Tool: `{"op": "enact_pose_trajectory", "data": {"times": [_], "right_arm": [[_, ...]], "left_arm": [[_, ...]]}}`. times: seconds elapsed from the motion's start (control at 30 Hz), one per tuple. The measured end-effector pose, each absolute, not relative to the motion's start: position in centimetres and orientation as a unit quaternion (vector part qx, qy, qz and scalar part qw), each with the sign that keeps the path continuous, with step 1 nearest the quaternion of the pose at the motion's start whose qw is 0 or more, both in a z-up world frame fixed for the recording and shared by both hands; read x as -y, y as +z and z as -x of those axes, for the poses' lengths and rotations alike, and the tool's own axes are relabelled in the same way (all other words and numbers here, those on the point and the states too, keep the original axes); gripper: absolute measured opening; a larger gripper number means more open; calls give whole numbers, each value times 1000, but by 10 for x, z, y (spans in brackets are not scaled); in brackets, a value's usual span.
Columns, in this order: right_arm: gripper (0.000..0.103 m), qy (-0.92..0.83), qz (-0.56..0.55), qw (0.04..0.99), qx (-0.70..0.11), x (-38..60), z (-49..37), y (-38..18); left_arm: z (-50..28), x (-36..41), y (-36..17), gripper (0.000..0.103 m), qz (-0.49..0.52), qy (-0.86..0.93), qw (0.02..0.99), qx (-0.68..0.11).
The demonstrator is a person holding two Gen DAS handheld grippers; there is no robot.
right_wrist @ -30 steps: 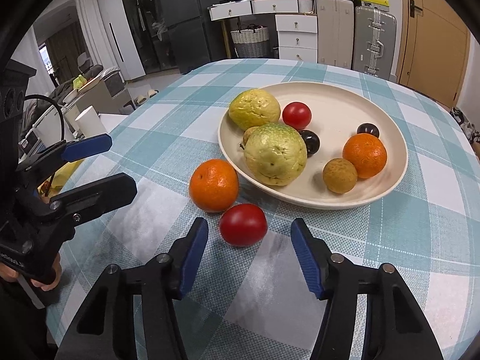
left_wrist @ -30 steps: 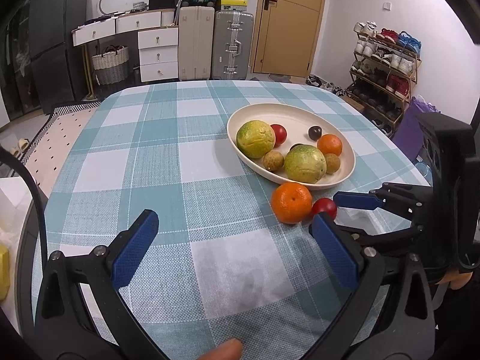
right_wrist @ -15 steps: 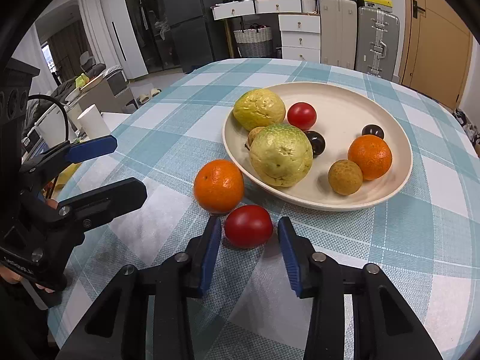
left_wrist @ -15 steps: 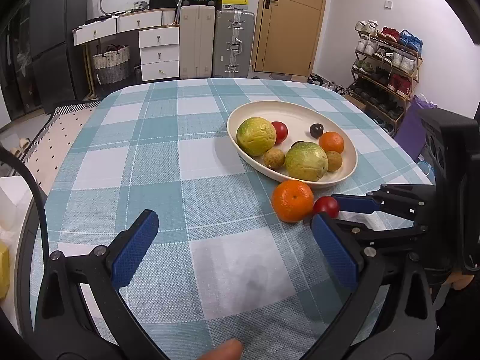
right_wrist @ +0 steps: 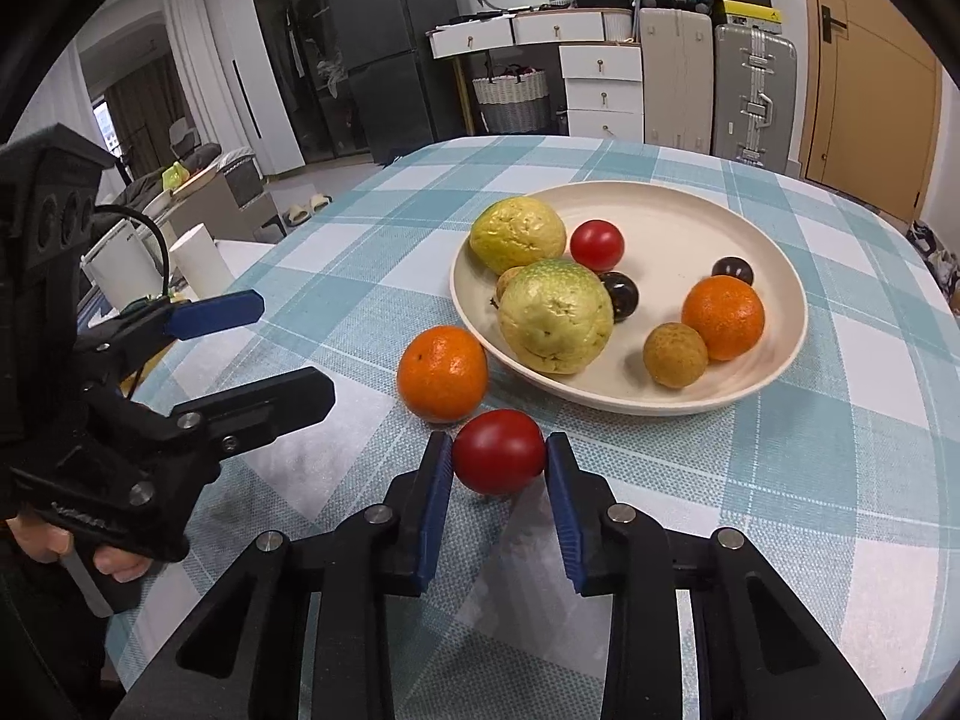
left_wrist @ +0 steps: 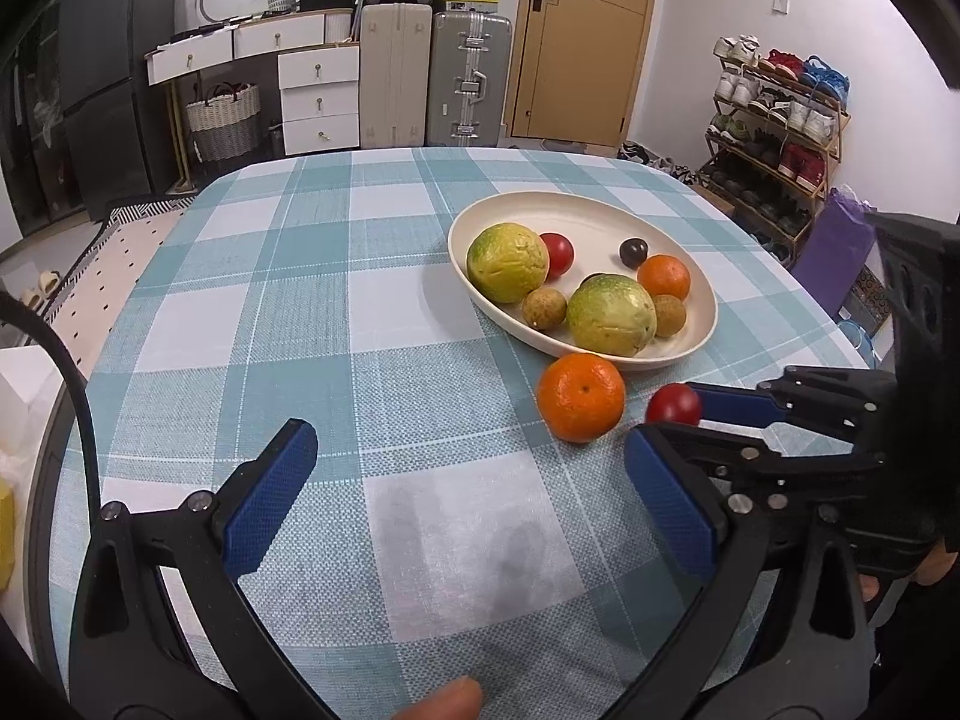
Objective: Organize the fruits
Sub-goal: 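Move the right gripper onto the red tomato on the cloth and close it, then grasp the orange on the cloth with the left gripper while the right holds the tomato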
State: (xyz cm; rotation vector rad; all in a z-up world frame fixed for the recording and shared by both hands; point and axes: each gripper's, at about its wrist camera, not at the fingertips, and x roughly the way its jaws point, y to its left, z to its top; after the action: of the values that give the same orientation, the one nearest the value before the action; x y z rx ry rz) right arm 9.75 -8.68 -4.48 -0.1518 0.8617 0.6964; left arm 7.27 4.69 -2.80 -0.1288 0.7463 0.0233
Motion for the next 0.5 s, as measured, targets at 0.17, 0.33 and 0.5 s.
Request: {"op": "enact_pose_trajectory", "data": {"times": [0.17, 0.33, 0.5], "right_arm": [[32, 321, 51, 855, -404, 103, -99, -41], [32, 312, 39, 861, -400, 115, -102, -37], [32, 307, 37, 864, -397, 123, -105, -33]], "left_arm": [[-82, -39, -32, 102, 67, 4, 926, -373], [-89, -29, -34, 102, 59, -6, 926, -373], [-96, -20, -40, 102, 48, -5, 923, -381]]}}
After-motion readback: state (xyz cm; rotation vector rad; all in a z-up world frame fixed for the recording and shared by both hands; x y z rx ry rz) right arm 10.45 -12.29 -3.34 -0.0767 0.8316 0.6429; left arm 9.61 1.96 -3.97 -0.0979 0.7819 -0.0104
